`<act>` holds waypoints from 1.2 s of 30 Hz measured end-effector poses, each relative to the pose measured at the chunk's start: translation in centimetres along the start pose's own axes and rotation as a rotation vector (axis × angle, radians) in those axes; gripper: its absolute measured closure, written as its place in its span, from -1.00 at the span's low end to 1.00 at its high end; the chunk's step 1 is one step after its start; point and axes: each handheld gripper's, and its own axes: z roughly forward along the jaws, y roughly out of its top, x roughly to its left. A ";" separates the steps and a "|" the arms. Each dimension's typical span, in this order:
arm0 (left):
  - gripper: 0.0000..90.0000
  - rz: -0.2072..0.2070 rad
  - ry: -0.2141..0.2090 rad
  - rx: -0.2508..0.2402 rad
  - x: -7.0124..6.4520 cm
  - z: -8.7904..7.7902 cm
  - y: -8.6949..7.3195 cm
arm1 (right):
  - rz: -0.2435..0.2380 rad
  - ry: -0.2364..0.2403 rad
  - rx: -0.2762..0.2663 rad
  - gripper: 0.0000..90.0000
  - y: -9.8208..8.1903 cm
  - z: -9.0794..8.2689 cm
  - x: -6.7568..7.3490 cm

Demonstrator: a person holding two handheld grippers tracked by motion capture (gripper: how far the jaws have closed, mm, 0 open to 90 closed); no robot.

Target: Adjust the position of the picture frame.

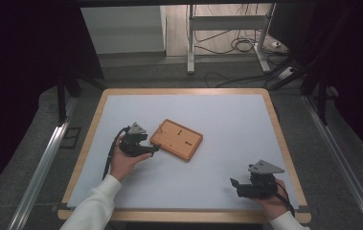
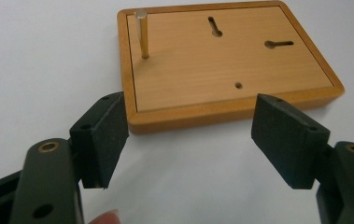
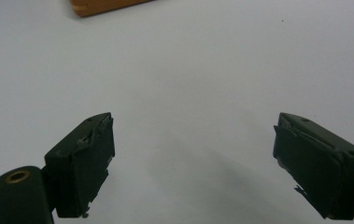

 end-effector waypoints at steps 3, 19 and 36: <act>-0.40 0.004 0.021 0.000 0.5 0.6 1.1 | -0.010 0.001 -0.005 -0.72 0.0 0.0 0.1; -0.27 0.008 0.050 0.015 1.3 3.6 3.5 | -0.017 -0.006 0.002 -0.72 -0.2 0.1 -0.1; 0.21 0.003 0.100 -0.013 2.3 6.6 3.6 | -0.017 -0.005 0.013 -0.72 -0.2 0.3 0.0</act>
